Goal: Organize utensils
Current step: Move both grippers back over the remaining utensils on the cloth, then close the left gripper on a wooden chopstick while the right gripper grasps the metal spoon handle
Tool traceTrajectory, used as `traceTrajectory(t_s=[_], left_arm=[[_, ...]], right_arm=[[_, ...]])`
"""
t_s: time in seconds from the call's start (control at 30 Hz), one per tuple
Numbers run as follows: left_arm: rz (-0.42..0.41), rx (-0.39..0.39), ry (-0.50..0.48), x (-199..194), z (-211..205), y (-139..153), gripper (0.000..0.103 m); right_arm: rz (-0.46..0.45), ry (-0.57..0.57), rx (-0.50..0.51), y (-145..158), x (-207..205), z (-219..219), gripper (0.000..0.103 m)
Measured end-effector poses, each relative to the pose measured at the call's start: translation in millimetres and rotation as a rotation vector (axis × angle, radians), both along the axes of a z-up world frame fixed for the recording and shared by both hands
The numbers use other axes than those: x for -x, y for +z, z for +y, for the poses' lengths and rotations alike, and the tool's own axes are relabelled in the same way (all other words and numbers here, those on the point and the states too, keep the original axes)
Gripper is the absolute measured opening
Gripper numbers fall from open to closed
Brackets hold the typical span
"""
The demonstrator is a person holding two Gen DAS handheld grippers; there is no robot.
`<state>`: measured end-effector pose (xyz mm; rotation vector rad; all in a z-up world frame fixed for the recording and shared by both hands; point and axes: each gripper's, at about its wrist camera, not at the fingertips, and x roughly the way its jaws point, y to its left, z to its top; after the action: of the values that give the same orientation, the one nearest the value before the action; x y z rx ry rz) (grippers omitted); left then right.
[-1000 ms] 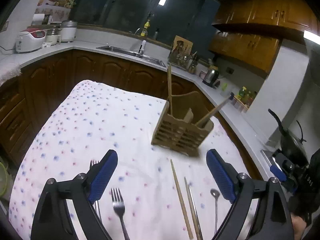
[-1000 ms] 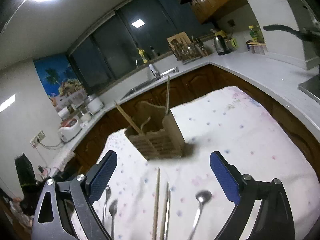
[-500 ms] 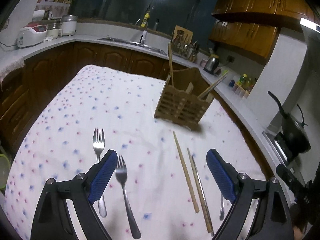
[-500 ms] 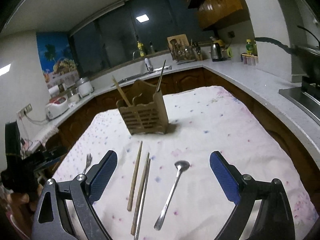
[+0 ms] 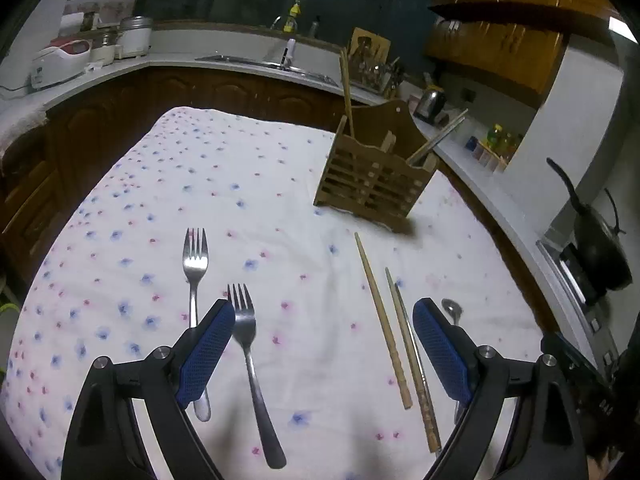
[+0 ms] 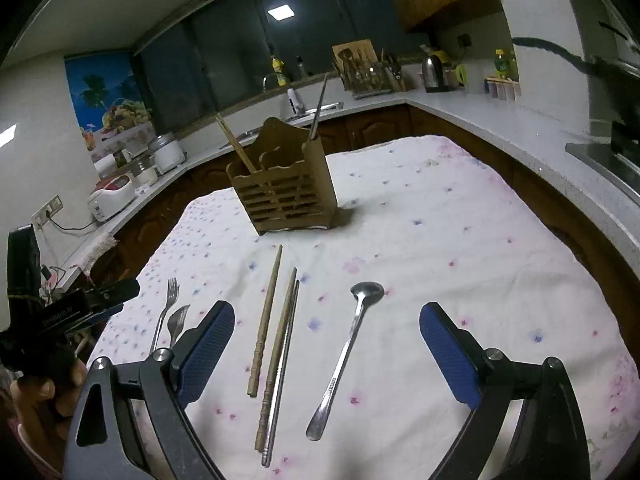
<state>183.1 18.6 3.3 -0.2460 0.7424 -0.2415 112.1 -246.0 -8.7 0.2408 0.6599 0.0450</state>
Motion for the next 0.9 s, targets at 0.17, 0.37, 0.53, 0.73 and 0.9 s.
traceTrajectory(t_s=[0.17,0.37,0.53,0.73,0.9], left_arm=[[0.032,-0.035,-0.030,-15.5,-11.6,-1.7,0.091],[0.064,-0.101,-0.057,-37.5,-29.6,-5.4,0.089],[0.088,-0.090,-0.105,-55.0,-42.2,-8.7,0.073],[0.134,-0.075,-0.182,-87.1,-59.9,-20.8,0.053],[0.189,-0.116,-0.225,-119.3,-79.9,-38.8,0.043]], right_arm=[[0.019,-0.005,-0.015,-6.4,-6.0,-4.4,0.095],[0.057,-0.014,-0.024,-15.2,-17.4,-9.1,0.095],[0.091,-0.005,-0.038,-23.4,-29.7,-11.6,0.085],[0.165,-0.015,-0.053,-40.7,-48.1,-16.2,0.047],[0.211,-0.004,-0.072,-53.8,-61.7,-17.9,0.036]])
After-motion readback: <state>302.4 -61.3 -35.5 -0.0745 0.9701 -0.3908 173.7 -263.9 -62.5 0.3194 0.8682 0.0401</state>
